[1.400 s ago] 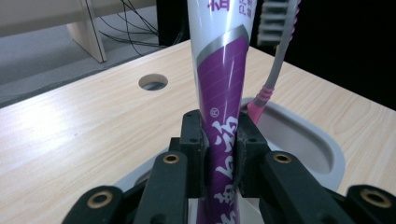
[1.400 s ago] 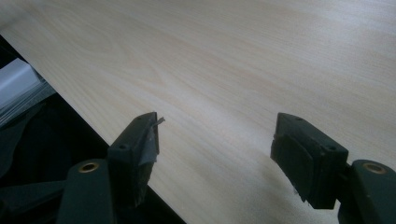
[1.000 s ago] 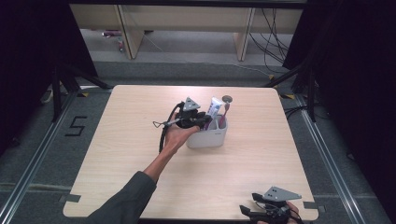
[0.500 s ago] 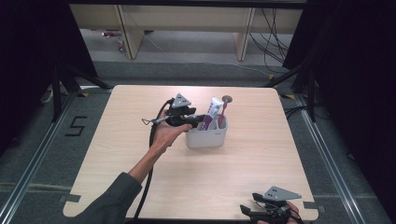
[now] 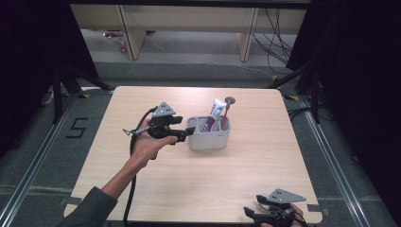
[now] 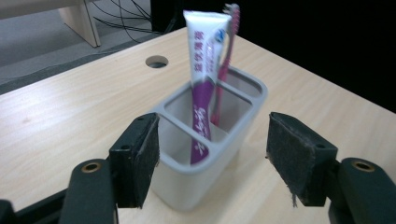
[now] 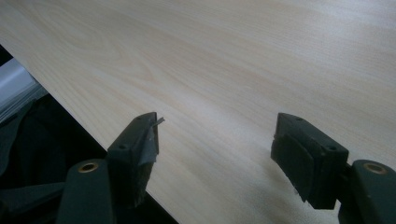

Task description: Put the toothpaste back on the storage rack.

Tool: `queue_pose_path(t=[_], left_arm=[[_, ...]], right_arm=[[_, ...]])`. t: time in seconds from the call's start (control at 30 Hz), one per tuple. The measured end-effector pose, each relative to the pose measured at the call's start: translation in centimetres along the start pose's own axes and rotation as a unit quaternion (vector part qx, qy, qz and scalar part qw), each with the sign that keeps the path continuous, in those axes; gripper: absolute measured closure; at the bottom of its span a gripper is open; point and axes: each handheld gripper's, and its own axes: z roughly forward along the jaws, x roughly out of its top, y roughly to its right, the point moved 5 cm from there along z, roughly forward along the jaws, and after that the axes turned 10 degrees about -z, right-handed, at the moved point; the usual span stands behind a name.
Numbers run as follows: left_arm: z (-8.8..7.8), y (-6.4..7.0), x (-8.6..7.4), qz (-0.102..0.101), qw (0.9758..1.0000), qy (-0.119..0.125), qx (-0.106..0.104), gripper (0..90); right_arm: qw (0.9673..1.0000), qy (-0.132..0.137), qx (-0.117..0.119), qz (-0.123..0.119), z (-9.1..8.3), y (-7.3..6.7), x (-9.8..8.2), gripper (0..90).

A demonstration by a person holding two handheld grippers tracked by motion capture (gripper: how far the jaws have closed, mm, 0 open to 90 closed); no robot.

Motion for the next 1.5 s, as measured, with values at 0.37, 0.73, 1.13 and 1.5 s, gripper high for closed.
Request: queue_pose_path(t=[0.37,0.73,1.13,1.5], left_arm=[[-4.0,1.2,-3.8,0.016,0.9993,-0.011,-0.031,24.2],[-6.7,1.3,-8.7,0.02,0.9991,-0.019,-0.032,16.5],[-8.7,2.6,-12.4,0.033,0.9983,-0.018,-0.046,16.4],[-10.1,2.5,-15.0,0.048,0.9978,-0.011,-0.045,15.8]], right_arm=[[0.9999,-0.002,0.012,0.004,0.2,-0.1,0.0,31.9],[1.0,0.0,0.008,-0.004,0.3,-0.1,0.1,31.7],[1.0,0.002,0.008,-0.001,0.3,-0.5,0.2,31.5],[0.9999,0.008,0.011,0.003,0.4,-0.7,0.4,31.2]])
